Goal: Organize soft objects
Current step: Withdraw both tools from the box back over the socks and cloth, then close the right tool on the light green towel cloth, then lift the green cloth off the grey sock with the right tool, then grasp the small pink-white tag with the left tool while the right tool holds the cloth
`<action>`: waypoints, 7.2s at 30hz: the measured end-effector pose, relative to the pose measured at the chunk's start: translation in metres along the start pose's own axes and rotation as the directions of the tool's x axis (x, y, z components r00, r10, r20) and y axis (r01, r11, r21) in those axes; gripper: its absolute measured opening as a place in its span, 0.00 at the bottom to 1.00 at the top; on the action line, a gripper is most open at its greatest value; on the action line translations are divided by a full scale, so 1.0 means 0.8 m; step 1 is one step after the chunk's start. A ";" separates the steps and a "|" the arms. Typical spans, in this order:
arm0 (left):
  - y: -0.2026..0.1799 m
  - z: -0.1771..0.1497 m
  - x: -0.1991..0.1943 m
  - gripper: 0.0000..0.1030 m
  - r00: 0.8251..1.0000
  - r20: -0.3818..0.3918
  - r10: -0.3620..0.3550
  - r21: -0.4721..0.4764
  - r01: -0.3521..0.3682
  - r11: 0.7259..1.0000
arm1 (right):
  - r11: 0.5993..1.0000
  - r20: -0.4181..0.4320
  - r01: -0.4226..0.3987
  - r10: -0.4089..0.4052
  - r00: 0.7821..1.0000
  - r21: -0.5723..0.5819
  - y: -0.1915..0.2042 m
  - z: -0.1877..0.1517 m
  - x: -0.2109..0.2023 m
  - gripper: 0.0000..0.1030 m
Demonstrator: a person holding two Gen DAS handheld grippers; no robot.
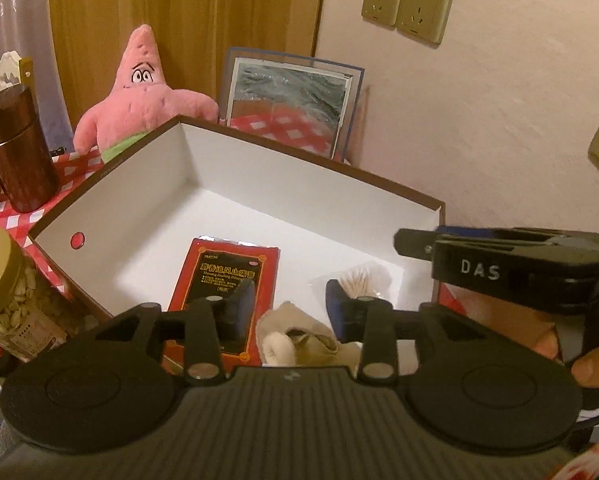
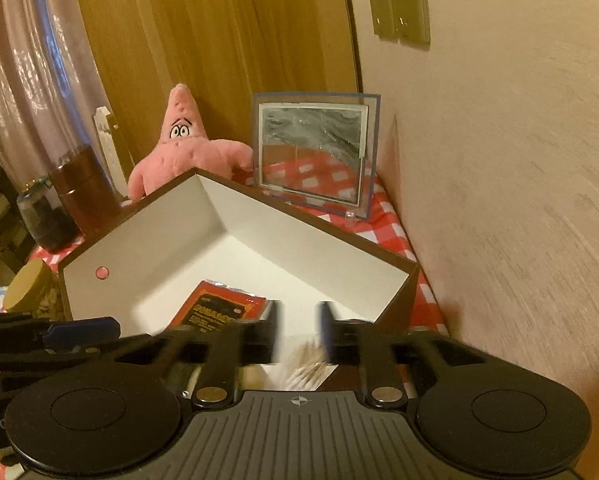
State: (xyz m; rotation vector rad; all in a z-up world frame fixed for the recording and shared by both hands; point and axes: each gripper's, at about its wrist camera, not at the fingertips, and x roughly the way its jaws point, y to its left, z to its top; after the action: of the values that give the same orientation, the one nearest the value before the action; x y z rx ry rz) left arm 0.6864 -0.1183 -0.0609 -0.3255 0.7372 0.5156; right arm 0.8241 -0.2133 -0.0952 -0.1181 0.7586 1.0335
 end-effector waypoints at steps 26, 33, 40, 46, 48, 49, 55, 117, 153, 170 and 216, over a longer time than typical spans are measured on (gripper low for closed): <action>0.135 -0.150 -0.195 0.37 1.000 -0.022 0.005 -0.061 -0.006 0.998 | 0.981 0.046 -0.113 0.107 0.993 0.158 0.056 -0.134 -0.165 0.53; 0.201 -0.182 -0.219 0.37 0.998 -0.049 0.031 -0.071 -0.035 0.997 | 0.978 -0.034 -0.123 0.130 0.991 0.166 0.121 -0.176 -0.163 0.53; 0.269 -0.190 -0.227 0.37 0.998 -0.069 -0.005 0.002 0.005 1.000 | 0.978 -0.072 -0.098 0.113 0.991 0.182 0.204 -0.204 -0.152 0.53; 0.335 -0.198 -0.232 0.37 0.995 -0.086 -0.043 0.043 0.046 0.998 | 0.980 -0.126 -0.056 0.081 0.989 0.192 0.287 -0.223 -0.132 0.53; 0.356 -0.203 -0.230 0.37 0.994 -0.098 -0.058 0.052 0.063 0.997 | 0.982 -0.141 -0.039 0.065 0.988 0.183 0.315 -0.229 -0.124 0.53; 0.366 -0.205 -0.229 0.37 0.992 -0.103 -0.067 0.055 0.073 0.996 | 0.983 -0.147 -0.033 0.060 0.987 0.180 0.327 -0.232 -0.121 0.53; 0.419 -0.216 -0.225 0.37 0.982 -0.138 -0.126 0.076 0.137 0.988 | 0.984 -0.190 0.045 -0.012 0.982 0.171 0.389 -0.252 -0.098 0.53; 0.443 -0.235 -0.222 0.36 0.979 -0.171 -0.108 0.109 0.128 0.986 | 0.971 0.047 0.213 -0.209 0.977 -0.104 0.414 -0.273 -0.096 0.03; 0.432 -0.262 -0.259 0.36 0.983 -0.182 -0.011 0.078 0.026 0.997 | 0.892 -0.179 -0.007 0.098 0.979 0.451 0.316 -0.291 -0.054 0.03; 0.458 -0.229 -0.216 0.36 0.974 -0.201 -0.105 0.141 0.135 0.981 | 0.908 -0.143 0.253 -0.217 0.966 0.333 0.360 -0.296 -0.078 0.73; 0.436 -0.179 -0.069 0.13 0.898 -0.309 -0.315 0.060 0.348 0.935 | 0.902 -0.101 0.360 -0.346 0.933 0.239 0.364 -0.286 -0.047 0.28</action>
State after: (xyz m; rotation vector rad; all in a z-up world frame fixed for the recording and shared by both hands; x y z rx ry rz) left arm 0.3807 0.0873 -0.1578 -0.4179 0.9744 0.0974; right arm 0.4606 -0.1846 -0.1682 -0.0606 0.8775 0.5829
